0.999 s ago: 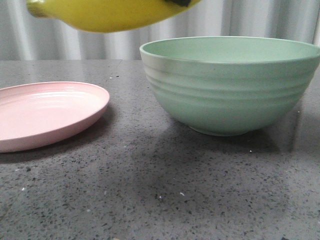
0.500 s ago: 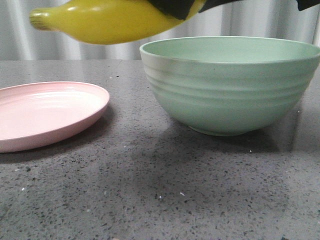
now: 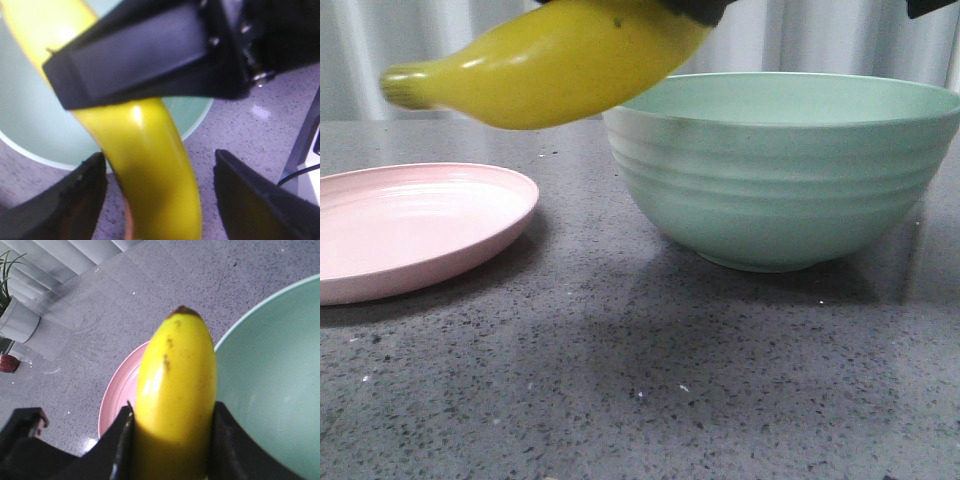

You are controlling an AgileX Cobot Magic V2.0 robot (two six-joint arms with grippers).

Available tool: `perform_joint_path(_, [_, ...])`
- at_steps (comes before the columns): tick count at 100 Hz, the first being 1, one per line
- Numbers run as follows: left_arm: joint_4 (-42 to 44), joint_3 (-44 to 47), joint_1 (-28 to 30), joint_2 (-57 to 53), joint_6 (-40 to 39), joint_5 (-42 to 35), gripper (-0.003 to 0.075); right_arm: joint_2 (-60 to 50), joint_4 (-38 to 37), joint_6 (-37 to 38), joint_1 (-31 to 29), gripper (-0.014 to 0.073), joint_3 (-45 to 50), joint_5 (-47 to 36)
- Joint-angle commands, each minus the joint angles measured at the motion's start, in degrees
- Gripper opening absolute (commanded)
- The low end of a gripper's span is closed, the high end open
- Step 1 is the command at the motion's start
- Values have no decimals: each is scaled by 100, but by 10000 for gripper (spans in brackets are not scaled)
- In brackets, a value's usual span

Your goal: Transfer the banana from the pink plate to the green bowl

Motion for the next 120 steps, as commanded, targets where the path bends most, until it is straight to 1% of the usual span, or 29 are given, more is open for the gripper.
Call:
perform_joint_path(1, [186, -324, -21, -356, 20, -436, 463, -113, -114, -77, -36, -70, -227, -379])
perform_joint_path(11, [183, -479, 80, -594, 20, -425, 463, -178, -239, -77, -170, -70, -227, -408])
perform_joint_path(26, [210, -551, 282, -1004, 20, -438, 463, -392, -809, -180, -520, -70, -275, -560])
perform_joint_path(44, [210, -551, 453, -1348, 20, -445, 463, -584, -1666, -1090, -1026, -70, -415, -562])
perform_joint_path(53, [210, -551, 453, -1377, 20, -451, 463, -544, -2088, -1184, -1177, -70, -415, -488])
perform_joint_path(61, [210, -551, 453, -1377, 20, -451, 463, -430, -2295, -1184, -1238, -70, -415, -388])
perform_joint_path(74, [210, -551, 453, -1364, 20, -451, 463, -121, -2648, -1184, -1238, -70, -415, -463])
perform_joint_path(93, [210, -551, 453, -1364, 20, -451, 463, 460, -2688, -1184, -1238, -66, -415, -389])
perform_joint_path(99, [210, -551, 453, -1364, 20, -451, 463, 575, -2688, -1184, -1238, -41, -415, -389])
perform_joint_path(108, [210, -551, 453, -1364, 20, -451, 463, 676, -2688, -1184, -1238, 47, -415, -389])
perform_joint_path(115, [210, -551, 453, -1364, 20, -451, 463, 696, -2688, -1184, -1238, 153, -415, -389])
perform_joint_path(117, [210, -551, 453, -1364, 20, -460, 463, 696, -2688, -1184, -1238, 197, -415, -389])
perform_joint_path(118, [210, -551, 453, -1364, 20, -466, 463, 696, -2688, -1184, -1238, 197, -415, -389])
perform_joint_path(120, [210, -551, 453, -1364, 20, -475, 463, 696, -2688, -1184, -1238, 228, -415, -389])
